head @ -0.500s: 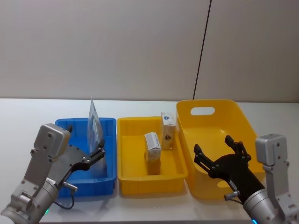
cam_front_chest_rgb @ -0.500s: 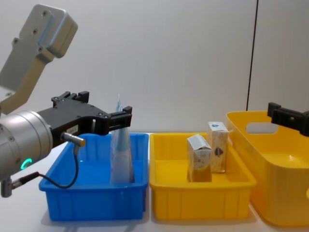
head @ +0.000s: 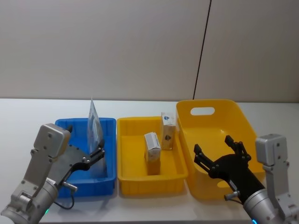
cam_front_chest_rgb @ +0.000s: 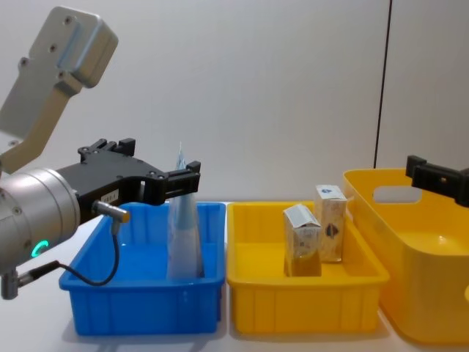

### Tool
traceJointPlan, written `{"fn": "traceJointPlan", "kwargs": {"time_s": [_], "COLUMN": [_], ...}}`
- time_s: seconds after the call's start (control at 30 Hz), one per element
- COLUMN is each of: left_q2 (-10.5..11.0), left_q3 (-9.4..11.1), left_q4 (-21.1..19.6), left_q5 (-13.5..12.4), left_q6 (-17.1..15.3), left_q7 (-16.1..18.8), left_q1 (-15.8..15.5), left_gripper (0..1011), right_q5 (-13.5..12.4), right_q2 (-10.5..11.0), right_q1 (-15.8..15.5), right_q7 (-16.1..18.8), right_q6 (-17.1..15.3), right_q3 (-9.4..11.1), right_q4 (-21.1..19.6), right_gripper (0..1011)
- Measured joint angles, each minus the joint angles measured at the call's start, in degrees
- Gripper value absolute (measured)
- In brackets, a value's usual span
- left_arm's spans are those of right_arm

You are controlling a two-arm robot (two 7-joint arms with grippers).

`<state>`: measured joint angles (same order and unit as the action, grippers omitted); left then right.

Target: Bimanual collaborative sorting of washing and personal care products

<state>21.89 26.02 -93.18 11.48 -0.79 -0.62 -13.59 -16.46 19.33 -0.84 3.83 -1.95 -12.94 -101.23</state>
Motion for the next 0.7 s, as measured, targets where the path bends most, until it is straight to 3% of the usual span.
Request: {"fn": "traceJointPlan", "kwargs": {"time_s": [0.7], "left_q2": [0.0], "left_q3": [0.0], "left_q4": [0.0], "left_q5": [0.0], "left_q6": [0.0], "left_q7": [0.0], "left_q1": [0.0], "left_gripper": [1002], "right_q5": [0.0], "right_q2": [0.0], "right_q1": [0.0], "right_q7": [0.0], "right_q6": [0.0], "right_q3": [0.0], "right_q4": [0.0], "right_gripper": [1003]}}
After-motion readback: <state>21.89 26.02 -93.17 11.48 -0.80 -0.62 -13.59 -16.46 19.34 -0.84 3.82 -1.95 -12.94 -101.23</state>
